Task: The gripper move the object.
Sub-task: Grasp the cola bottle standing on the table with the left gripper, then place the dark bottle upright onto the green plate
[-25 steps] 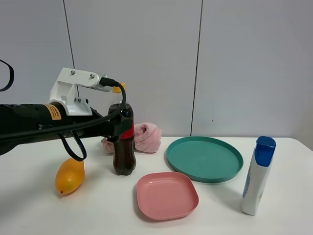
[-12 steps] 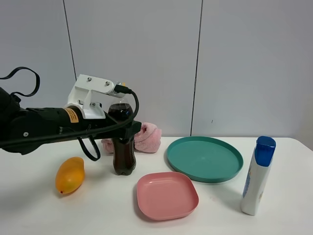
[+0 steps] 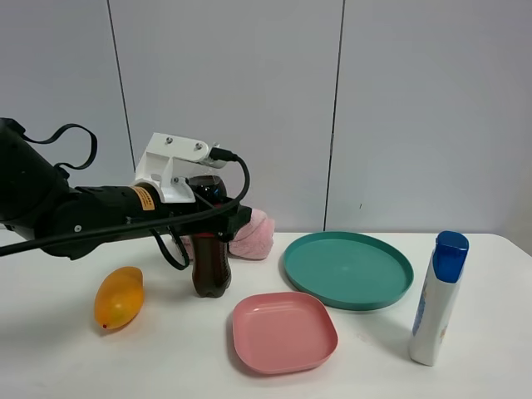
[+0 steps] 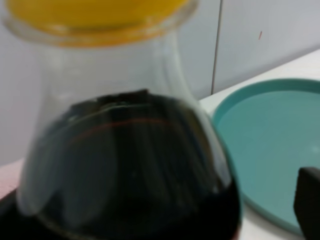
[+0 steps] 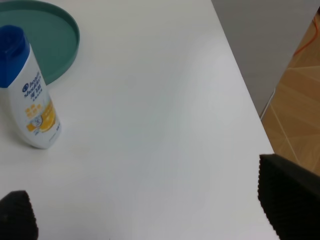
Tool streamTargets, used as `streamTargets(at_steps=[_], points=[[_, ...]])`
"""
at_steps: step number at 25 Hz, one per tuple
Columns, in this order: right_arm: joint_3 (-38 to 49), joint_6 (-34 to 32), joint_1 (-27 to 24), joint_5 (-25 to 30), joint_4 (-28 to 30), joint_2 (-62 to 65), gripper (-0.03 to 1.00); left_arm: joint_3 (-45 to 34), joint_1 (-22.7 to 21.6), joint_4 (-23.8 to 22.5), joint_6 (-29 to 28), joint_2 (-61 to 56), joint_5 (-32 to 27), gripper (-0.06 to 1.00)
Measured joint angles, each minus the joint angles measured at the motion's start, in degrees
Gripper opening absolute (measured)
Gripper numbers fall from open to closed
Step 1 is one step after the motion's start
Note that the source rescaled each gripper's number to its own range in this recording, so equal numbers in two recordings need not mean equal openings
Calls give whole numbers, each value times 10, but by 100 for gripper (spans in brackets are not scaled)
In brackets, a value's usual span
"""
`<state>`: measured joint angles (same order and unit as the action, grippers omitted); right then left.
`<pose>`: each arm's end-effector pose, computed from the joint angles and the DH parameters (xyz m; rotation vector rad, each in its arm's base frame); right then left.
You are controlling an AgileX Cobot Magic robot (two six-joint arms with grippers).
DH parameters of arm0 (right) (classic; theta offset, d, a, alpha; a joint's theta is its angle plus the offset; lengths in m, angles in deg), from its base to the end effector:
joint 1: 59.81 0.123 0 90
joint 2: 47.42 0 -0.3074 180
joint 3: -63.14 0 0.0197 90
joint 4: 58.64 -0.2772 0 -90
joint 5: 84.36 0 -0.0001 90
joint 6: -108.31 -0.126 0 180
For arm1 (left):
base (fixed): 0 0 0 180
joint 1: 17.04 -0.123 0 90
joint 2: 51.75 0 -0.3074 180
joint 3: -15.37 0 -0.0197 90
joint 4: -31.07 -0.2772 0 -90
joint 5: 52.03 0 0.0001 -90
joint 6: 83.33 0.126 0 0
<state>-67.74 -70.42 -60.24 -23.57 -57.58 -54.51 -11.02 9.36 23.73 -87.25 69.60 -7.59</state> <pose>0.0266 -0.0022 0.2742 -0.0141 2.0421 -0.0407 0.3950 -0.2086 0.1322 0.4992 1.7537 -0.3912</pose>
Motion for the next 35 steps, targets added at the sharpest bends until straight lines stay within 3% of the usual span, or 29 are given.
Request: streamTargets(at_steps=[9,10,11,12,13,14,15,24,31,35], points=[[0,0,0,0,0,0,100,18,0,1,0,32,1,100],[0,0,0,0,0,0,100,18,0,1,0,33,0,96],[0,0,0,0,0,0,100,18,0,1,0,33,0,87],[0,0,0,0,0,0,100,18,0,1,0,33,0,70],[0,0,0,0,0,0,100,18,0,2,1,33,1,45],[0,0,0,0,0,0,100,18,0,5,2,33,1,13],[0,0,0,0,0,0,100,20,-1,6,3,33,0,0],[0,0,0,0,0,0,100,21,0,5,2,32,-4,3],[0,0,0,0,0,0,100,17,20,-1,-21,-32,-92,3],[0,0,0,0,0,0,100,23,50,-1,-33,-76,-94,3]])
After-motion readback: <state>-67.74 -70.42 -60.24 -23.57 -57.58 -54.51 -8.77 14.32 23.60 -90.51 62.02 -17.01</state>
